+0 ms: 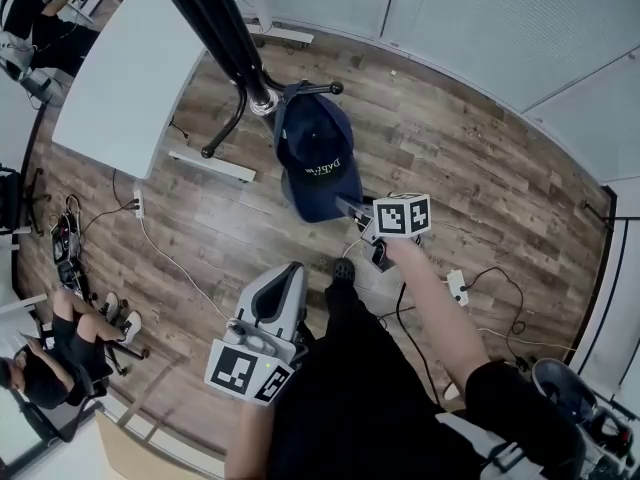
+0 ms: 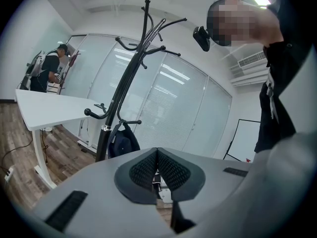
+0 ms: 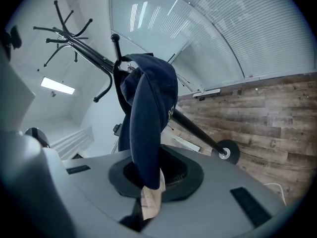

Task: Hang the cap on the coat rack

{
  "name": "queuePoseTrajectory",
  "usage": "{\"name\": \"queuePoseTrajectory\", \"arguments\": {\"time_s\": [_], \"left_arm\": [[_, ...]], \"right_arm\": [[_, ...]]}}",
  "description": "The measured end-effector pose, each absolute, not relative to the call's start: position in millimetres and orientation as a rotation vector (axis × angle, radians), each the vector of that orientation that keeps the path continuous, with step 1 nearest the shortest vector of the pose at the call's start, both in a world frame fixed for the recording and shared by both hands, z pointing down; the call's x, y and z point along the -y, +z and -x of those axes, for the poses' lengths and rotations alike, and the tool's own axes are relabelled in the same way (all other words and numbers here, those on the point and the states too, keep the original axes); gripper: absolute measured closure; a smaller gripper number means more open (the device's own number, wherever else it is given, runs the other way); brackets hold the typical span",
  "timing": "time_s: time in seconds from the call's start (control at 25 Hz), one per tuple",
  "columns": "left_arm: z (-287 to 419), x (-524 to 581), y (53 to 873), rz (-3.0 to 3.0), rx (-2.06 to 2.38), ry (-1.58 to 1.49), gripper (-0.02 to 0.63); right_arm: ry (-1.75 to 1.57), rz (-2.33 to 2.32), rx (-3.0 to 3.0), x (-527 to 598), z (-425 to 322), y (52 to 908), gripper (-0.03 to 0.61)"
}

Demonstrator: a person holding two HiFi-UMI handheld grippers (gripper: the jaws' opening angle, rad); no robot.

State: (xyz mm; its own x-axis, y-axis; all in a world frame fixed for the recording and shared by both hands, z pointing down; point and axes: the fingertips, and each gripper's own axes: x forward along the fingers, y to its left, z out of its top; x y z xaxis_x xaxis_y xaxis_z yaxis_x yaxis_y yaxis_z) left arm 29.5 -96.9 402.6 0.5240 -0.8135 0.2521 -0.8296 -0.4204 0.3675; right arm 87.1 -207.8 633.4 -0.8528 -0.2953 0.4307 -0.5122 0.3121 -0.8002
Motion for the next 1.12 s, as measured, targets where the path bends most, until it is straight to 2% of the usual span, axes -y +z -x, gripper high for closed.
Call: {"name": "queuePoseTrajectory", "arguments": {"time_s": [0.64, 0.68, 0.76, 0.92, 1.0, 1.12], "left_arm": [[-27.1, 98.6, 410.1, -2.285, 1.36, 0.075, 0.598], [-26.0, 98.1, 410.5, -2.279, 1.365, 0.073, 0.6], [-25.1, 97.4, 412.5, -2.269, 1.37, 0.072, 0.598], [-24.6, 99.3, 416.8, -2.253, 1.374, 0.073, 0.598], [-22.8, 100.4, 417.1, -2.25, 1.377, 0.074, 0.598], [-19.9, 101.3, 417.1, -2.246, 1.383, 0.077, 0.598]], "right_arm": [[1.482, -0.897, 2.237, 244.4, -61.7, 679.8, 0.523], [1.487, -0.905, 2.23, 245.9, -60.4, 681.0, 0.515], [1.519, -0.908, 2.224, 248.6, -58.0, 682.5, 0.457], [1.513, -0.933, 2.227, 257.2, -58.6, 683.6, 0.421], [1.497, -0.956, 2.23, 261.4, -59.0, 683.1, 0.363], [1.484, -0.994, 2.232, 266.6, -61.7, 683.9, 0.321]]}}
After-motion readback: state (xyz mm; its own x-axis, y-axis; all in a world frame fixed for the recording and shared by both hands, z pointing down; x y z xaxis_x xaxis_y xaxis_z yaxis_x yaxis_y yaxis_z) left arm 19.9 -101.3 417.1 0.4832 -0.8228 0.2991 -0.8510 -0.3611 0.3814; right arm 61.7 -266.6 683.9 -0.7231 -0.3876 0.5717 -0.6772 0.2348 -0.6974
